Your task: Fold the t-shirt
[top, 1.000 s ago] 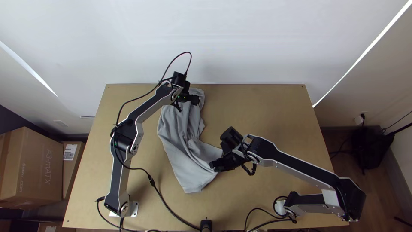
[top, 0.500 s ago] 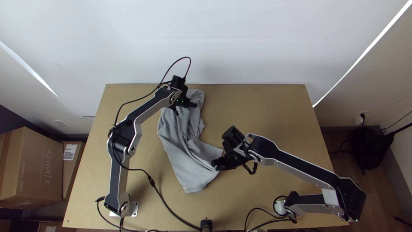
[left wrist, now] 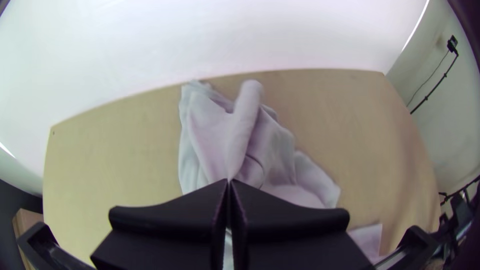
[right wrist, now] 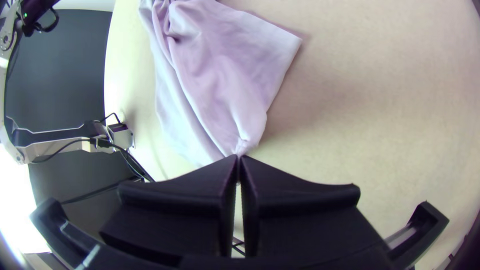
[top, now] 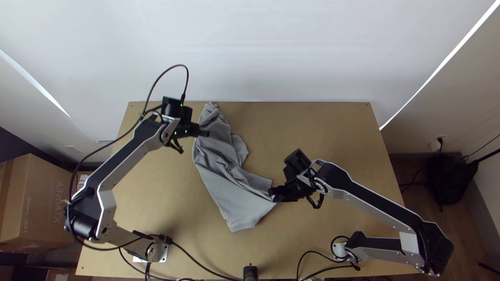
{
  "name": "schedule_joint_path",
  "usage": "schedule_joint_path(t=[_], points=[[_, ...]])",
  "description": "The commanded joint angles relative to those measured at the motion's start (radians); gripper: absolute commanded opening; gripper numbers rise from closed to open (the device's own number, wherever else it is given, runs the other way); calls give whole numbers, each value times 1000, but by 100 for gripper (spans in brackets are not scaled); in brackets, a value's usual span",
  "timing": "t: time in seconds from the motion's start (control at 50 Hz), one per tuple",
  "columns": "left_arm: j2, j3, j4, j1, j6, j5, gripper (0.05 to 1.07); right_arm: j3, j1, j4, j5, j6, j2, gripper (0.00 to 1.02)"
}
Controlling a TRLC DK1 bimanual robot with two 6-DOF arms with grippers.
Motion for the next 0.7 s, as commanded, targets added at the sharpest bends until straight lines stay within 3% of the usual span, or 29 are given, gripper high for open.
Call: schedule_joint_path(t=[0.0,0.36,0.38,0.46,0.56,0.6,0.68], points=[[-58,-168,7,7,-30,8,8,-12,-9,-21,3,-30,-28,2],[-365,-580,-14,-15,-9,37,9,-34,-14,-21,3,-52,-25,2],[-374,-583,-14,-13,-9,37,13,-34,-14,-21,3,-53,-22,2],[-396,-560,-54,7,-9,40,48,-34,-15,-21,3,-66,-11,2],[-399,-487,-137,80,14,173,96,-35,-23,-18,3,-78,2,2],[-397,-457,-162,126,31,227,102,-37,-30,-18,3,-81,7,2],[-405,-418,-157,211,36,277,102,-42,-40,-18,3,-89,12,2]])
